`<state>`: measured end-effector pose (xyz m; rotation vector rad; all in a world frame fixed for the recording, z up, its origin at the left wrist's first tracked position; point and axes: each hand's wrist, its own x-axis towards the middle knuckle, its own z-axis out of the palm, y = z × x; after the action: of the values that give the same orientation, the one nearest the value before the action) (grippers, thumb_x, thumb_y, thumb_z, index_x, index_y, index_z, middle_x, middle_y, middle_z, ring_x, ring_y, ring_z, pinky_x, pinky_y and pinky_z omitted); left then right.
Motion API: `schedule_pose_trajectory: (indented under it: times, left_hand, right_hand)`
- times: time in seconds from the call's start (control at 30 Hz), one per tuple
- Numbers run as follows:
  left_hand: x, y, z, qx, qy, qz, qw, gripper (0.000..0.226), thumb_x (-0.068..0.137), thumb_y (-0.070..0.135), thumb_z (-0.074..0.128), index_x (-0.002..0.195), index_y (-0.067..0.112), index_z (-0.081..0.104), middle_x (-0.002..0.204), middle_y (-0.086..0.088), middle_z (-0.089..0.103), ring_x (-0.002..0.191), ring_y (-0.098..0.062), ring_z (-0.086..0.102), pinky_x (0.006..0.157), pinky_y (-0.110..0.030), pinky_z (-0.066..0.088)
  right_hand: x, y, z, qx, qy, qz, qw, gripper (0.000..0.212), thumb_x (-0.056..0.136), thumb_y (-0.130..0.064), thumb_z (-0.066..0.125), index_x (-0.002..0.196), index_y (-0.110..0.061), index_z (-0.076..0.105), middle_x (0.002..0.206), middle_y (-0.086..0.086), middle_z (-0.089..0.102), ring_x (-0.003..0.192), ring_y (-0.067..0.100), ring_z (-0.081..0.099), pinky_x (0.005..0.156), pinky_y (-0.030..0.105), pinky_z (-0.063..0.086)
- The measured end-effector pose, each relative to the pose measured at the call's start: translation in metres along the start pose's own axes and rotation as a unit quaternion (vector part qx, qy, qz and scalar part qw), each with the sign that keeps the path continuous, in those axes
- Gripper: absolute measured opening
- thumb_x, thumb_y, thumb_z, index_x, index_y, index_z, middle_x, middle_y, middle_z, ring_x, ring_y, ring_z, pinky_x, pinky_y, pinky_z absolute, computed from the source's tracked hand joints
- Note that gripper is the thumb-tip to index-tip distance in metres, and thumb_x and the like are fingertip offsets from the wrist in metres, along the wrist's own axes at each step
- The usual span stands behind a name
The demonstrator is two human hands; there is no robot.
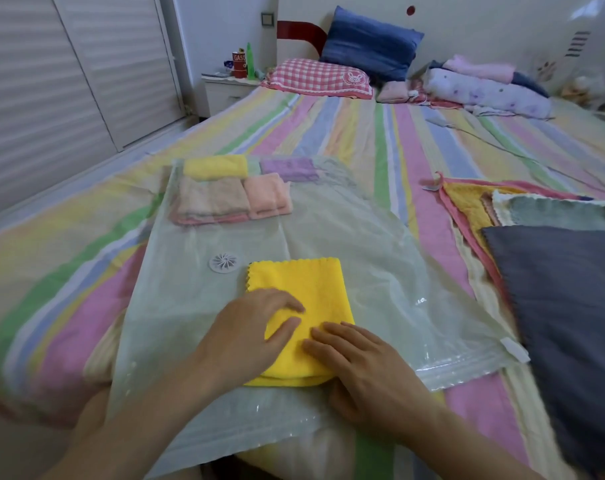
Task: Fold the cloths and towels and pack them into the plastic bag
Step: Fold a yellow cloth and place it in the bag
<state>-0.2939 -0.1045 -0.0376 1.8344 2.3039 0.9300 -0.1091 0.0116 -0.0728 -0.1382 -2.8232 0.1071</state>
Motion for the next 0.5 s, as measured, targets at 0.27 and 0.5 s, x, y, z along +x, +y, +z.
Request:
schedule_pose_trajectory:
  times: [0.27, 0.5]
  left_hand:
    - [-0.015, 0.002, -0.011, -0.262, -0.097, -0.053, 0.959, 0.092, 0.077, 0.084, 0.038, 0.080, -0.006, 0.059, 0.069, 0.001, 0.039, 0.064, -0.010, 0.036, 0.059, -0.031, 0.030]
    - [-0.018, 0.006, -0.006, -0.408, -0.102, -0.095, 0.902, 0.065, 0.066, 0.063, 0.076, 0.100, 0.008, 0.066, 0.093, -0.025, 0.060, 0.080, -0.029, 0.060, 0.072, -0.046, 0.049]
  right_hand:
    - [0.004, 0.001, -0.029, 0.179, 0.127, 0.193, 0.956, 0.019, 0.088, -0.047, 0.043, 0.106, -0.041, 0.039, 0.059, 0.000, 0.059, 0.051, 0.016, 0.052, 0.052, 0.032, 0.042]
    - [0.007, 0.010, -0.035, 0.310, 0.129, 0.359, 0.871, 0.014, 0.092, -0.036, 0.058, 0.103, -0.037, 0.050, 0.048, -0.006, 0.028, 0.048, 0.005, 0.044, 0.048, 0.017, 0.036]
